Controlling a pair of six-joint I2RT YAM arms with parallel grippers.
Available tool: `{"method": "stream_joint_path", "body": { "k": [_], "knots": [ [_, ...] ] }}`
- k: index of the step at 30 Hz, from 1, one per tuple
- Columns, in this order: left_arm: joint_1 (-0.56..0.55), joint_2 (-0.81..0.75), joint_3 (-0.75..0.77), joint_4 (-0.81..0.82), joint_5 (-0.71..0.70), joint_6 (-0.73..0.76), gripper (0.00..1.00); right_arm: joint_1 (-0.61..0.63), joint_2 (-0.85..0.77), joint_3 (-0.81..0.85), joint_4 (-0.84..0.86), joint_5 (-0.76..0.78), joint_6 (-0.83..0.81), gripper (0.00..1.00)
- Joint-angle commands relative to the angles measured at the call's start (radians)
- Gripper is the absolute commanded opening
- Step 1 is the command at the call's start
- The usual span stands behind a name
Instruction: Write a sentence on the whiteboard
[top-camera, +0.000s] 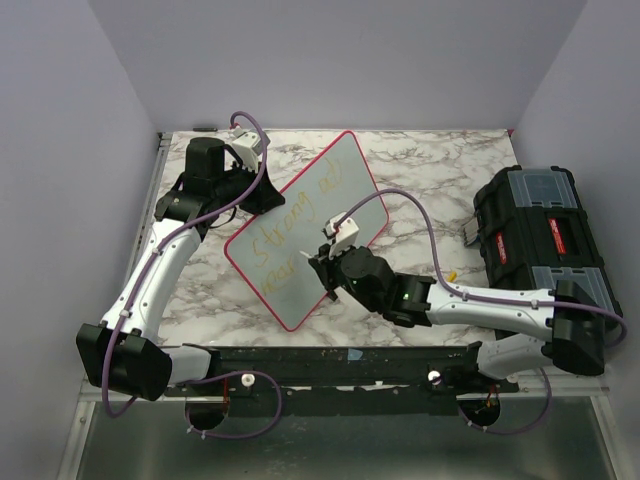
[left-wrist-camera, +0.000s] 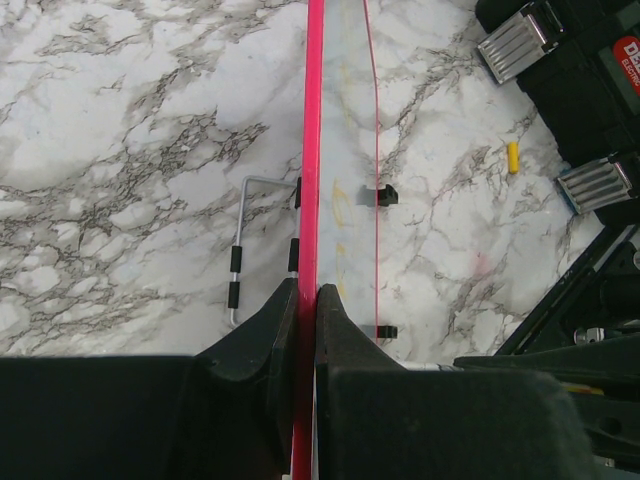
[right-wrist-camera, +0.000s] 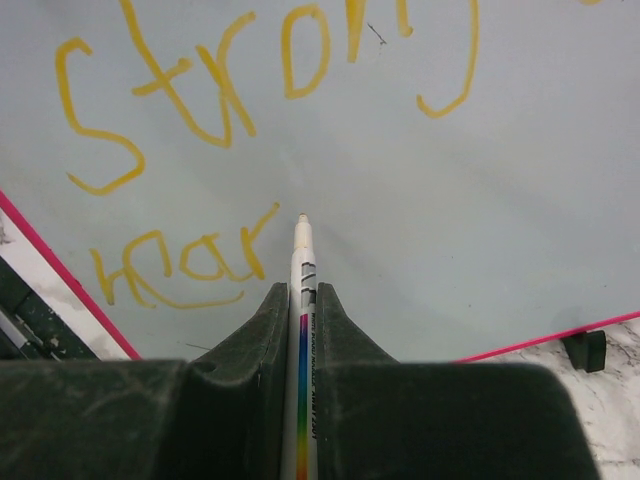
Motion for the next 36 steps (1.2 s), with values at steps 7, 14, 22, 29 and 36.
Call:
{"method": "stream_joint_path", "body": {
  "k": [7,14,22,29,36],
  "knots": [
    [-0.003,-0.025,0.009,-0.018,-0.064,0.054,0.0,-0.004,0.057,0.009,0.028,-0.024,0.014,0.01],
    [-0.003,-0.026,0.009,-0.019,-0.063,0.053,0.0,-0.005,0.074,0.011,0.048,-0.036,0.016,0.01],
    [-0.003,-0.021,0.009,-0.02,-0.069,0.054,0.0,-0.023,0.089,0.006,0.059,-0.042,0.023,0.01],
    [-0.004,-0.021,0.008,-0.021,-0.072,0.057,0.0,-0.06,0.088,-0.002,0.057,-0.053,0.022,0.01],
    [-0.003,-0.021,0.009,-0.021,-0.071,0.057,0.0,-0.085,0.082,-0.002,0.044,-0.048,0.012,0.0]
  ]
}}
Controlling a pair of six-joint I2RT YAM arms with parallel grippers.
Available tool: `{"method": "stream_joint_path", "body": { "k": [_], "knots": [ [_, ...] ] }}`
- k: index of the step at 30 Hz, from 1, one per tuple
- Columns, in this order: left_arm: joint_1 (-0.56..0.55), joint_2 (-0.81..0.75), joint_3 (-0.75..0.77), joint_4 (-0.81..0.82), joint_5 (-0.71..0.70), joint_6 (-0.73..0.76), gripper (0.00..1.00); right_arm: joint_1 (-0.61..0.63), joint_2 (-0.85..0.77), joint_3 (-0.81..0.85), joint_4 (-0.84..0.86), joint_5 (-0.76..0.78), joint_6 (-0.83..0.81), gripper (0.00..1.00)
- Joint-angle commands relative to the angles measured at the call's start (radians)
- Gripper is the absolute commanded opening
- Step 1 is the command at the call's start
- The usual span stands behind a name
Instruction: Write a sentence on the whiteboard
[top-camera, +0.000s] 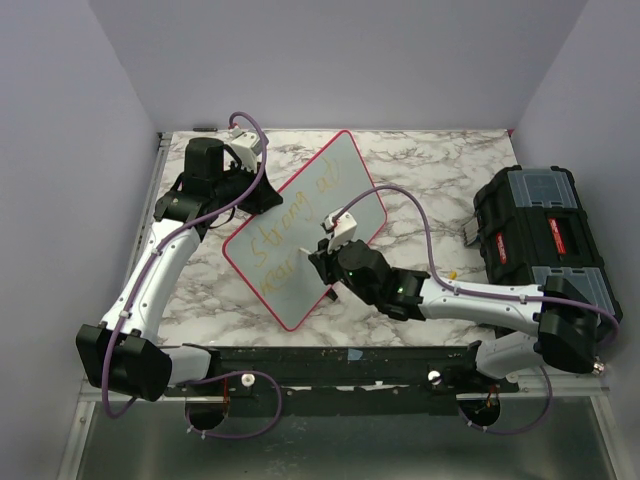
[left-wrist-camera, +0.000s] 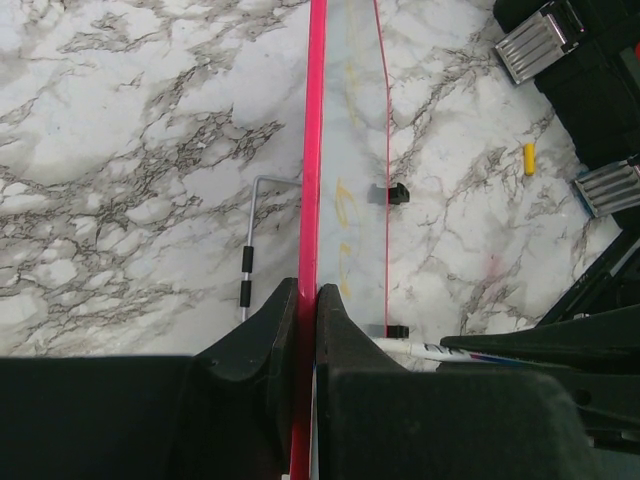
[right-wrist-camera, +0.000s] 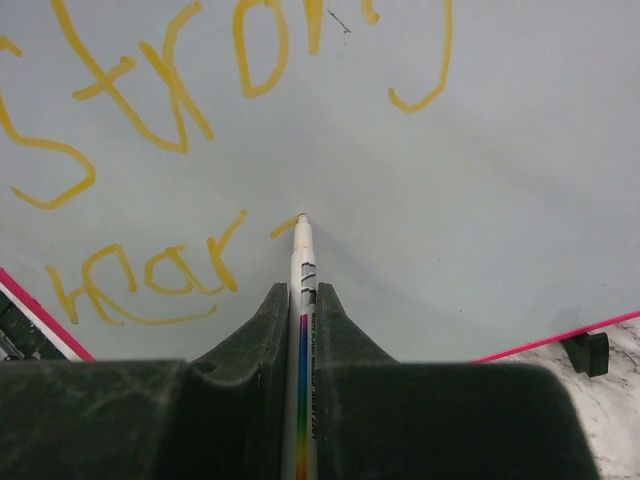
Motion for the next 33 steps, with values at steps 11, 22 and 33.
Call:
{"method": "stream_joint_path", "body": {
  "k": [11,22,33],
  "knots": [
    [-0.005,-0.019,0.009,-0.015,-0.047,0.046,0.0,-0.029,-0.007,0.0,-0.022,0.008,0.001,0.01],
    [-0.005,-0.021,0.009,-0.015,-0.048,0.045,0.0,-0.029,-0.08,-0.024,-0.044,-0.017,0.018,0.01],
    [-0.005,-0.021,0.011,-0.015,-0.05,0.046,0.0,-0.029,-0.083,0.0,-0.018,-0.07,0.013,0.01]
  ]
}}
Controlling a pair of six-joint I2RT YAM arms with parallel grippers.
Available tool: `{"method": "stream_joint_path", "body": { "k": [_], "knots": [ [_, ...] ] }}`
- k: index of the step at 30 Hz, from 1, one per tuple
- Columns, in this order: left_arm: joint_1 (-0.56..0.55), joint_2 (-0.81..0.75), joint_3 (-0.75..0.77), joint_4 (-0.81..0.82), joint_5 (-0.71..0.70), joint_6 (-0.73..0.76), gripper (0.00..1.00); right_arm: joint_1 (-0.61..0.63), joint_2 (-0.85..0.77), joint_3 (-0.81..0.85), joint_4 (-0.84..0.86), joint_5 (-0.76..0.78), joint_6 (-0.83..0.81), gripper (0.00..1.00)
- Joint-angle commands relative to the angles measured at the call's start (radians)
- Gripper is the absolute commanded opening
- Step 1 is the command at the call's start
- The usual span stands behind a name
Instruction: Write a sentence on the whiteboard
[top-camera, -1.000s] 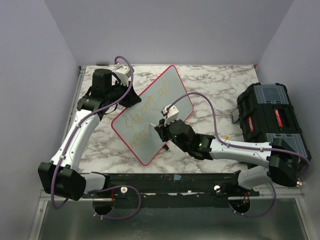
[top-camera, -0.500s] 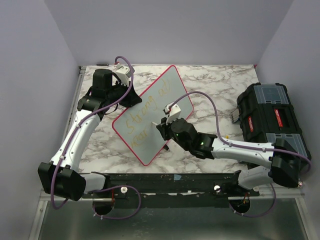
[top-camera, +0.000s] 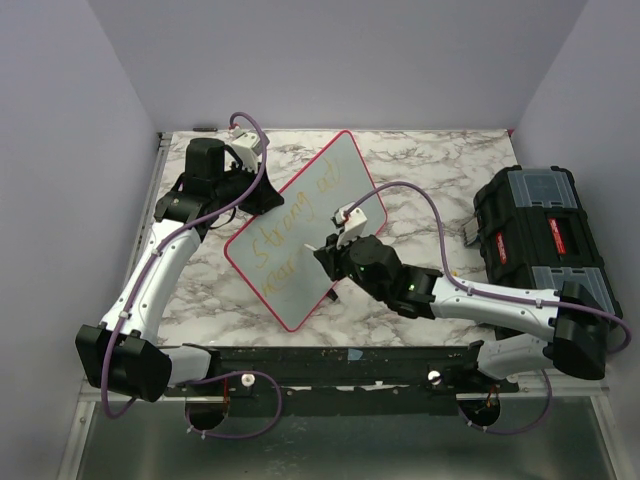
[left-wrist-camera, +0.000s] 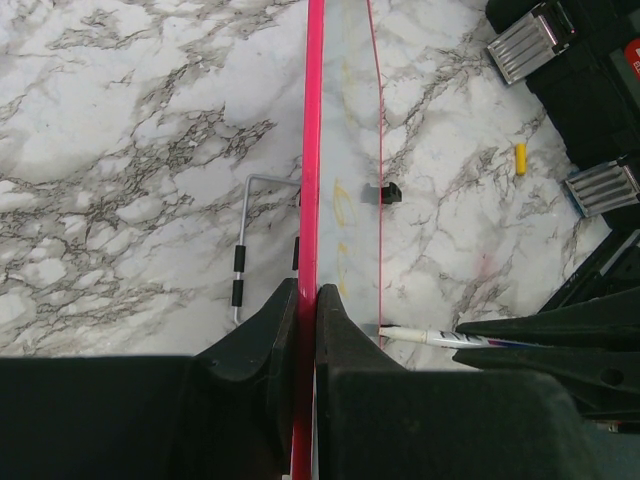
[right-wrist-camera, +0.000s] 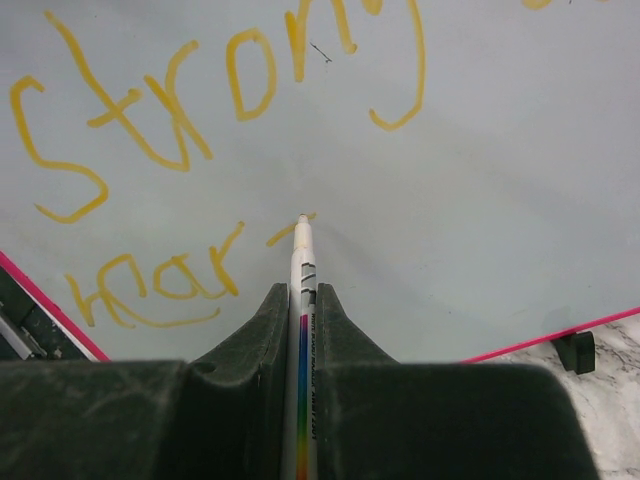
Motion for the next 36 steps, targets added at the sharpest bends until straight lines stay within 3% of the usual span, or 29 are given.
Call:
{"method": "stream_joint_path", "body": {
  "k": [1,17,36],
  "knots": [
    [-0.003,-0.019,0.011,-0.011,-0.051,0.06,0.0,-0.002,-0.003,0.018,0.017,-0.032,0.001,0.01],
    [-0.003,-0.021,0.011,-0.012,-0.047,0.059,0.0,-0.002,0.097,0.108,0.037,-0.04,-0.015,0.01],
    [-0.003,-0.023,0.014,-0.013,-0.046,0.059,0.0,-0.002,0.074,-0.02,0.012,-0.089,0.016,0.01]
  ]
}}
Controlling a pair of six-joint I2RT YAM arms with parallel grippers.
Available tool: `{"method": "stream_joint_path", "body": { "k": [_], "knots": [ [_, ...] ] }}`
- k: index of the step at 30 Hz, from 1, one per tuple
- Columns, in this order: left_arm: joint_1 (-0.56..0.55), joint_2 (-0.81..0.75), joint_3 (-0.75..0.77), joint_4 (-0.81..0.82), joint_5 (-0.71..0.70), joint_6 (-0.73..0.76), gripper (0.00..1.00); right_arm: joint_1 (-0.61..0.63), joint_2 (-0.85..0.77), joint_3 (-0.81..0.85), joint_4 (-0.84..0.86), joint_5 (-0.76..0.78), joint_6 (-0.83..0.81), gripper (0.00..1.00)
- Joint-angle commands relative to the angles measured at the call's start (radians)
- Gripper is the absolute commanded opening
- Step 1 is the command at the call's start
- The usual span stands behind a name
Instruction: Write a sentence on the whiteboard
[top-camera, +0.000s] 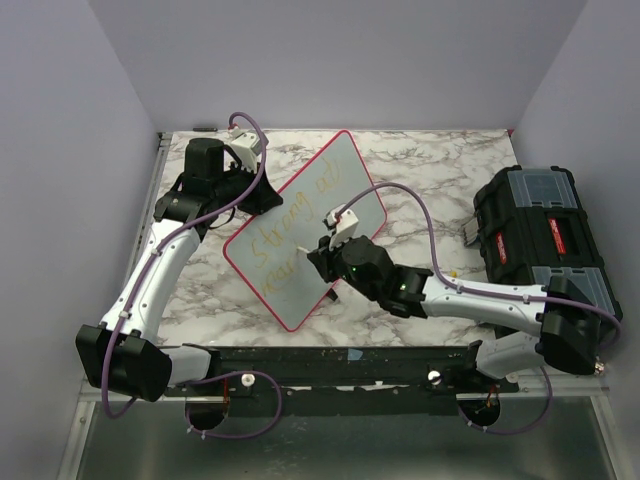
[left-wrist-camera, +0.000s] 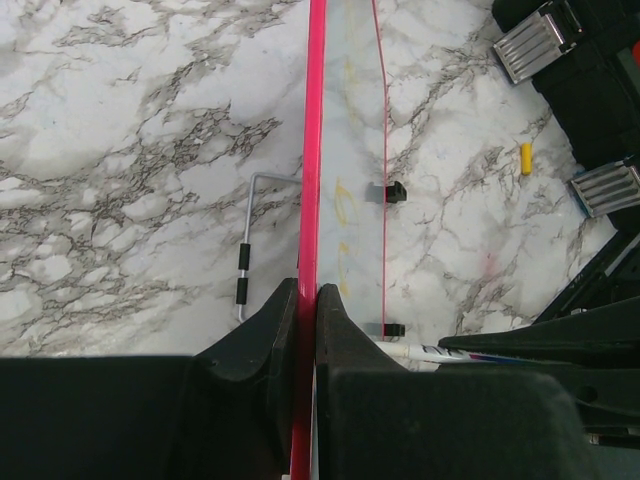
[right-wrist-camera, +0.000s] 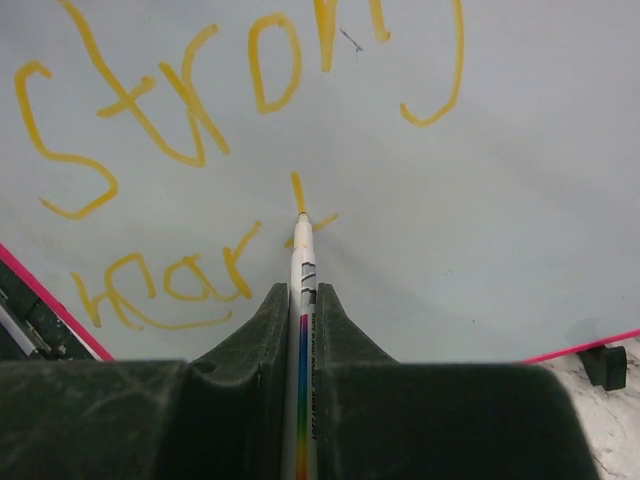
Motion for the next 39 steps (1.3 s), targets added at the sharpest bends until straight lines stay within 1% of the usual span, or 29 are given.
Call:
{"method": "stream_joint_path", "body": {
  "k": [1,9,16,21,28,33,39],
  "knots": [
    [-0.004,-0.022,0.012,-0.01,-0.045,0.053,0.0,-0.002,0.008,-0.056,-0.025,-0.056,0.017,0.01],
    [-0.004,-0.022,0.012,-0.01,-0.046,0.054,0.0,-0.002,-0.006,-0.116,-0.037,-0.065,0.042,0.01],
    [-0.004,-0.023,0.012,-0.01,-0.046,0.055,0.0,-0.003,-0.019,-0.14,-0.059,-0.024,0.042,0.01],
    [-0.004,-0.024,0.012,-0.01,-0.046,0.055,0.0,-0.002,-0.018,-0.111,-0.082,0.038,0.007,0.01],
    [-0.006,-0.025,0.011,-0.011,-0.046,0.055,0.0,-0.002,0.006,0.002,-0.141,0.149,-0.05,0.01],
    [-0.006,-0.025,0.011,-0.011,-0.047,0.054,0.0,-0.002,-0.029,0.043,-0.13,0.167,-0.084,0.01],
    [-0.006,-0.025,0.012,-0.012,-0.049,0.055,0.0,-0.021,-0.117,-0.009,-0.061,0.139,-0.077,0.01]
  ]
}}
